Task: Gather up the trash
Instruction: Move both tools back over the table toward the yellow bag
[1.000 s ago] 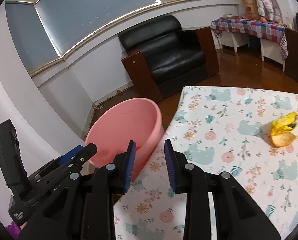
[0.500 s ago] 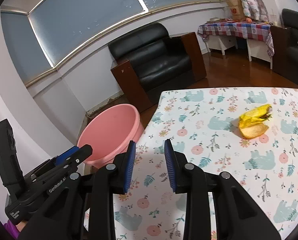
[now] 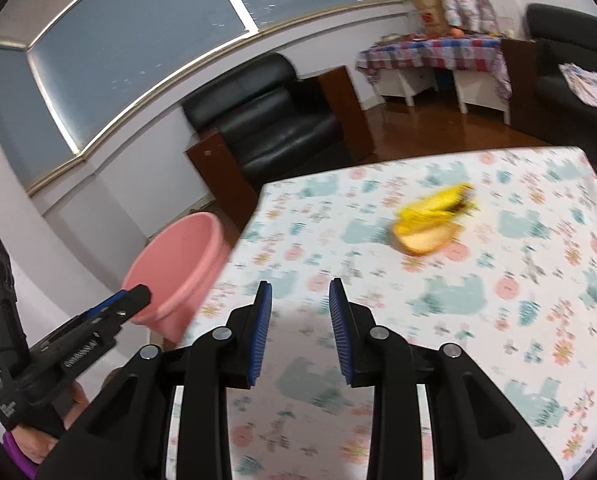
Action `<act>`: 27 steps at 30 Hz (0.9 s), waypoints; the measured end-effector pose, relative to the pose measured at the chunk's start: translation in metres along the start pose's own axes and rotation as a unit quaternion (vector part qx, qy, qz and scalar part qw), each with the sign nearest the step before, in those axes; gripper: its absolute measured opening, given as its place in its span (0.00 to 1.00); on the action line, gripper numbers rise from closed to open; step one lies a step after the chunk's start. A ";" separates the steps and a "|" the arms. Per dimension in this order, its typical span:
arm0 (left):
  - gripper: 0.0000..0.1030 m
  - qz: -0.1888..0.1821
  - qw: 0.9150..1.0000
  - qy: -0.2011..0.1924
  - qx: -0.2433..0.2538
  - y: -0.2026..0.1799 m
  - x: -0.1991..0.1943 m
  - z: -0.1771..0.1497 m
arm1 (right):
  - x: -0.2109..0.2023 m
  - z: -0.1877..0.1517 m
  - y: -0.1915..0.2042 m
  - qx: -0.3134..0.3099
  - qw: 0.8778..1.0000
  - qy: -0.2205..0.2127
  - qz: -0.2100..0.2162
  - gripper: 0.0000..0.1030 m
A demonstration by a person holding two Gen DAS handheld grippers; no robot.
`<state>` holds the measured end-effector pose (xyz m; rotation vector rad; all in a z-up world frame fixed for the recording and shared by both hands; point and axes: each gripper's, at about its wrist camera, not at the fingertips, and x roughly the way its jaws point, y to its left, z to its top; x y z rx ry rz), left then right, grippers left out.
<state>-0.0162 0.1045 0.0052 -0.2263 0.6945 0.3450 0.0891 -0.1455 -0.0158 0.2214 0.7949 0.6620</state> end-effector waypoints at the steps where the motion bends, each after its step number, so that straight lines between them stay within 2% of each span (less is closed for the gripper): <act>1: 0.39 -0.007 1.000 0.003 0.002 -0.004 0.002 -0.001 | -0.002 -0.001 -0.007 0.006 1.000 -0.001 -0.006 0.29; 7: 0.39 -0.039 0.999 0.004 0.025 -0.030 0.012 -0.002 | -0.016 -0.006 -0.055 0.050 0.998 -0.013 -0.047 0.29; 11: 0.39 -0.076 0.996 0.009 0.044 -0.053 0.021 -0.001 | -0.023 -0.008 -0.079 0.072 0.995 -0.023 -0.063 0.29; 18: 0.41 -0.146 0.985 0.013 0.092 -0.105 0.045 0.010 | -0.024 -0.011 -0.099 0.084 0.992 -0.023 -0.090 0.29; 22: 0.43 -0.165 0.978 0.023 0.122 -0.136 0.068 0.016 | -0.020 -0.012 -0.104 0.085 0.992 -0.018 -0.090 0.29; 27: 0.43 -0.191 0.975 0.066 0.093 -0.161 0.109 0.033 | -0.014 -0.013 -0.109 0.097 0.992 -0.002 -0.078 0.29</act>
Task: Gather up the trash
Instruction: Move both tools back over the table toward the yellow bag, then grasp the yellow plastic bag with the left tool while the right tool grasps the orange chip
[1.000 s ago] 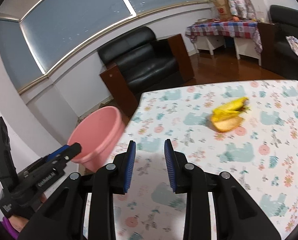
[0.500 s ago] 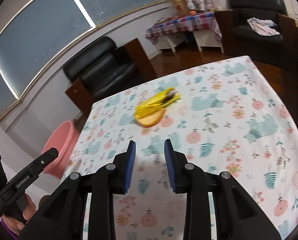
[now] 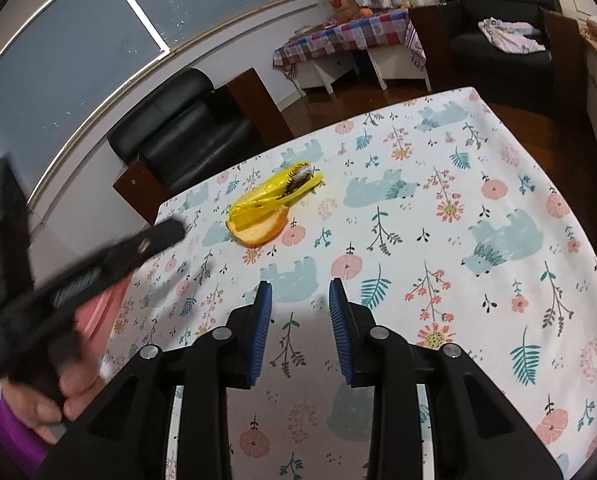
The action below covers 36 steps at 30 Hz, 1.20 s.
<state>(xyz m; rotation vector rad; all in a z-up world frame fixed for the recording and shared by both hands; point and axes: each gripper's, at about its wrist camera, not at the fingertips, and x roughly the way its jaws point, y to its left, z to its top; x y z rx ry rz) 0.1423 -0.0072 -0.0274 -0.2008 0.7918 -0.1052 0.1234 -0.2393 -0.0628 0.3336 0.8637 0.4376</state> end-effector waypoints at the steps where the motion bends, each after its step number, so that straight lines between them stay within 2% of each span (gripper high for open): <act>1: 0.43 -0.002 1.000 0.003 -0.005 0.000 0.005 0.004 | 0.000 0.000 0.000 -0.002 1.000 0.000 0.002 0.29; 6: 0.43 0.005 1.000 0.019 0.003 -0.008 0.045 0.027 | 0.000 0.001 0.002 -0.009 1.000 0.000 0.004 0.29; 11: 0.43 0.026 0.998 0.042 0.025 -0.015 0.082 0.031 | 0.000 0.001 -0.001 -0.005 1.000 0.006 0.007 0.29; 14: 0.43 0.019 0.998 0.052 0.037 -0.016 0.091 0.028 | -0.001 0.003 -0.002 -0.003 1.000 0.004 0.006 0.29; 16: 0.37 0.015 0.998 0.046 0.049 -0.020 0.090 0.024 | 0.000 0.006 -0.004 0.004 1.000 0.007 0.011 0.29; 18: 0.25 0.011 0.997 0.041 0.060 -0.023 0.087 0.022 | 0.002 0.010 -0.006 0.010 1.000 0.012 0.015 0.29; 22: 0.12 0.000 0.998 0.034 0.052 -0.019 0.076 0.019 | 0.009 0.017 -0.003 0.013 0.999 0.018 0.023 0.29; 29: 0.10 -0.027 1.000 0.008 0.007 0.004 0.034 0.016 | 0.032 0.032 0.008 0.008 0.999 0.028 0.029 0.29; 34: 0.10 -0.049 0.998 0.013 -0.039 0.031 0.014 0.008 | 0.058 0.041 0.017 0.024 0.997 0.048 0.057 0.29; 36: 0.10 -0.047 0.998 0.007 -0.052 0.041 0.006 0.005 | 0.066 0.043 0.022 0.015 0.998 0.049 0.048 0.29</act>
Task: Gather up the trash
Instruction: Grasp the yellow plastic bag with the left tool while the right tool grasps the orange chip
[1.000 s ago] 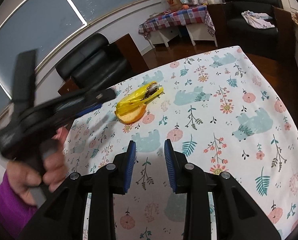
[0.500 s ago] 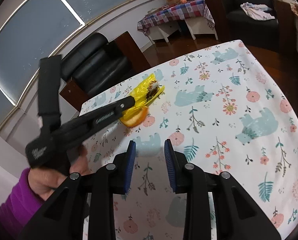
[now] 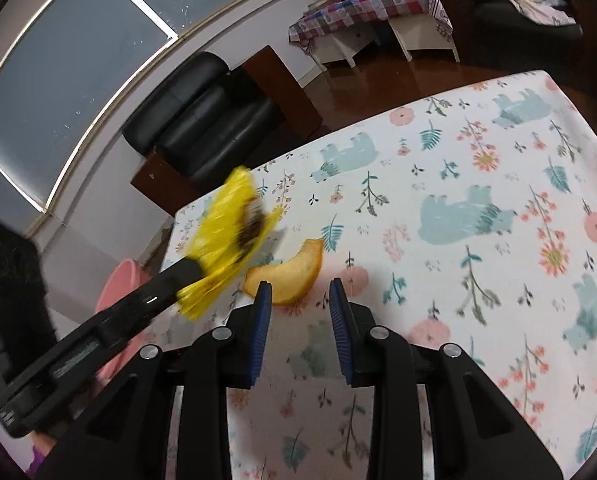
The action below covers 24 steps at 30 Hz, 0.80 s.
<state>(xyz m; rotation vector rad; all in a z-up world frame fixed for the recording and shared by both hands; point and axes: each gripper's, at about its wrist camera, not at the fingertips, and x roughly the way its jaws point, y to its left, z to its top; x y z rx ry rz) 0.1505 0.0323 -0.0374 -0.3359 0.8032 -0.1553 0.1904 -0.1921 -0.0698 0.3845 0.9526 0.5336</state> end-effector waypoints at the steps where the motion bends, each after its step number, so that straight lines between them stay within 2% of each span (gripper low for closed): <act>1: 0.10 0.000 1.000 -0.005 -0.011 0.007 -0.007 -0.002 | 0.002 0.001 0.001 -0.005 1.000 -0.002 -0.006 0.29; 8: 0.10 0.010 0.999 -0.029 -0.026 0.024 -0.036 -0.012 | 0.024 0.014 0.003 -0.019 0.999 -0.003 -0.038 0.29; 19: 0.10 0.023 0.998 -0.024 -0.049 0.041 -0.050 -0.033 | 0.044 0.015 0.015 -0.039 0.997 -0.004 -0.061 0.29; 21: 0.10 0.025 0.998 -0.024 -0.050 0.042 -0.051 -0.036 | 0.044 0.014 0.015 -0.034 0.997 -0.002 -0.062 0.17; 24: 0.10 0.029 0.998 -0.026 -0.051 0.043 -0.056 -0.040 | 0.040 0.007 0.015 -0.030 0.998 0.001 -0.055 0.09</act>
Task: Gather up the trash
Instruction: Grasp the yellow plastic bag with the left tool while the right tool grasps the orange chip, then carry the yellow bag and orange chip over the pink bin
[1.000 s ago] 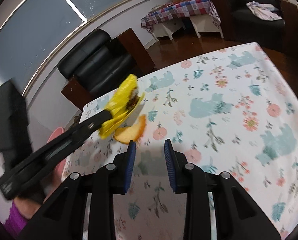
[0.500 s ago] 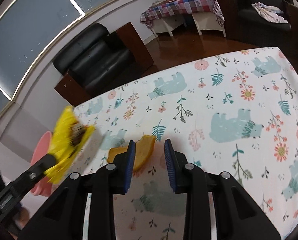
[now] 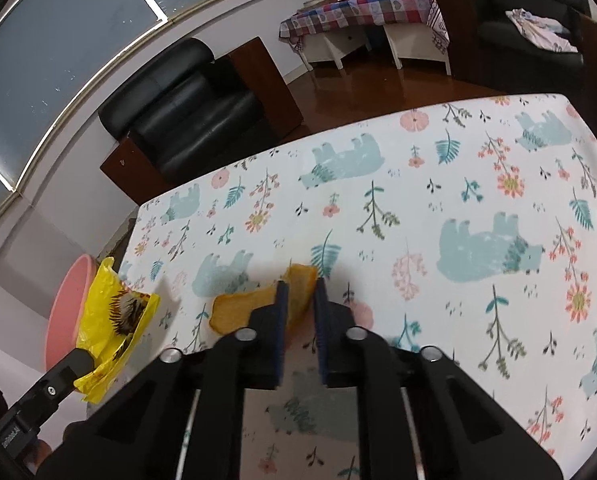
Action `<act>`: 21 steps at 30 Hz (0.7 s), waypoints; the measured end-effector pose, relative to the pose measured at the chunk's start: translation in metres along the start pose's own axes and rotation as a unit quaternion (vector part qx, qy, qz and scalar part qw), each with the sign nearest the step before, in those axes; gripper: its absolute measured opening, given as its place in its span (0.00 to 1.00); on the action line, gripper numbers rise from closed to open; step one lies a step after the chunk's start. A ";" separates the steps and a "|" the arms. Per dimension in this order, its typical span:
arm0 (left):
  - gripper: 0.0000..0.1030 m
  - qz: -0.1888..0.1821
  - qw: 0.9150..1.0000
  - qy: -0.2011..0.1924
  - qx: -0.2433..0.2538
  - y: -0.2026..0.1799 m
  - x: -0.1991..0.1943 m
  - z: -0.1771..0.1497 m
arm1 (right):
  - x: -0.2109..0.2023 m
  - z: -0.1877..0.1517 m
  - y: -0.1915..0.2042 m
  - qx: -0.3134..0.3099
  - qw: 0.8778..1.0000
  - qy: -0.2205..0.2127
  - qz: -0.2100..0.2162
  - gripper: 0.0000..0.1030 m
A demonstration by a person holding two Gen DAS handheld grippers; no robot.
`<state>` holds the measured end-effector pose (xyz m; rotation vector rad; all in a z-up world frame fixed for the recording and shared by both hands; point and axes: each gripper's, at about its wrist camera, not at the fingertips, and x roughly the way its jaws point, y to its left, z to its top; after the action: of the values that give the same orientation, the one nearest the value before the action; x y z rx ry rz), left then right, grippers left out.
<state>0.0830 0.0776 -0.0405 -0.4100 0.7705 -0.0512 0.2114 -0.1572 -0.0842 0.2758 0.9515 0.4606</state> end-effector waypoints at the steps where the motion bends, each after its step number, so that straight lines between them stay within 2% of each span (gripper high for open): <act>1: 0.10 0.001 1.000 -0.001 0.001 -0.001 -0.001 -0.001 | -0.004 -0.002 0.000 -0.002 1.000 -0.003 0.001 0.07; 7: 0.10 0.011 1.000 -0.021 0.011 -0.006 -0.019 -0.004 | -0.034 -0.015 0.010 -0.021 0.999 -0.023 0.008 0.06; 21: 0.10 0.042 0.996 -0.069 0.024 -0.020 -0.072 -0.016 | -0.110 -0.046 0.070 -0.100 0.992 -0.073 0.037 0.06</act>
<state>0.0217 0.0681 0.0047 -0.3307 0.6473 0.0368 0.1010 -0.1488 -0.0015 0.1614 0.7485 0.5920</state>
